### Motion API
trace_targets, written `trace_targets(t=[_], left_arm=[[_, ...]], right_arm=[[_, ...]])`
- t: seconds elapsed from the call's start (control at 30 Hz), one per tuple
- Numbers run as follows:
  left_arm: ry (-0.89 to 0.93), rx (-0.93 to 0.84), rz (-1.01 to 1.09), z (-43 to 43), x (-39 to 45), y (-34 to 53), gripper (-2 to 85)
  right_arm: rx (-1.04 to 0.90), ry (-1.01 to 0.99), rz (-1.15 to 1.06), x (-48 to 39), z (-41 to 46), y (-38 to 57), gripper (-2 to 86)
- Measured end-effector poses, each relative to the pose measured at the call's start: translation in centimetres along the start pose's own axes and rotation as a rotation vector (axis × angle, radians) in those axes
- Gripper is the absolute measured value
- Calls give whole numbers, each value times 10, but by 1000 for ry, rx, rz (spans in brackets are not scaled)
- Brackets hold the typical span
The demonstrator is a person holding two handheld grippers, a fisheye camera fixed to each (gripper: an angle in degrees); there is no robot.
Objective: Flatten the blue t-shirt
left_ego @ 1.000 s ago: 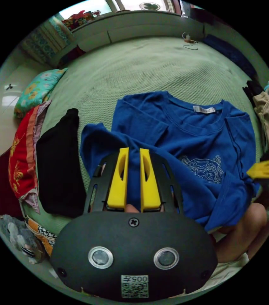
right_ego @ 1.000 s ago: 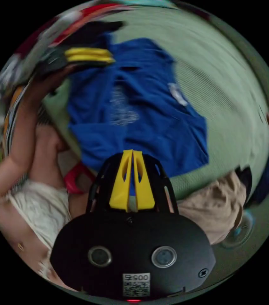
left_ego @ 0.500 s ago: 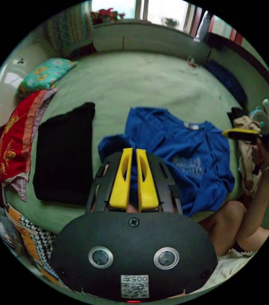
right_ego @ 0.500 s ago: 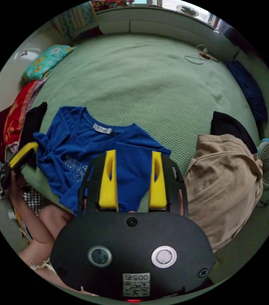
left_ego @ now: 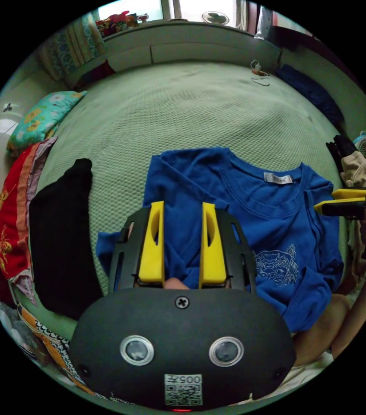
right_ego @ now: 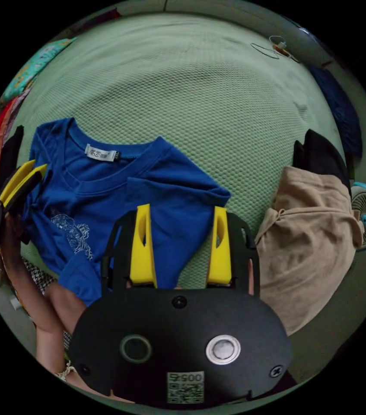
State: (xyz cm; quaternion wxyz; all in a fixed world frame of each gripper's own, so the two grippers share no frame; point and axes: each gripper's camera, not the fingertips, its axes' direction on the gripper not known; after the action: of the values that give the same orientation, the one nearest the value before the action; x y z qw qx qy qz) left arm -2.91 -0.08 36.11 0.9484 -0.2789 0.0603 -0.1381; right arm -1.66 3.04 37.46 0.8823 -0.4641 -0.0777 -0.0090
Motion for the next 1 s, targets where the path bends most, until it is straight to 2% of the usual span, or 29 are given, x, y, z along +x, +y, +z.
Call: trace_targets(t=[0.23,1.0], left_arm=[[6,15,-1,7,4,-7,87],[5,6,1,20,2,-18,77]], right_arm=[[5,33,-61,-26,-3,-14,137],[14,62,-98,-57,-12,-29,107]])
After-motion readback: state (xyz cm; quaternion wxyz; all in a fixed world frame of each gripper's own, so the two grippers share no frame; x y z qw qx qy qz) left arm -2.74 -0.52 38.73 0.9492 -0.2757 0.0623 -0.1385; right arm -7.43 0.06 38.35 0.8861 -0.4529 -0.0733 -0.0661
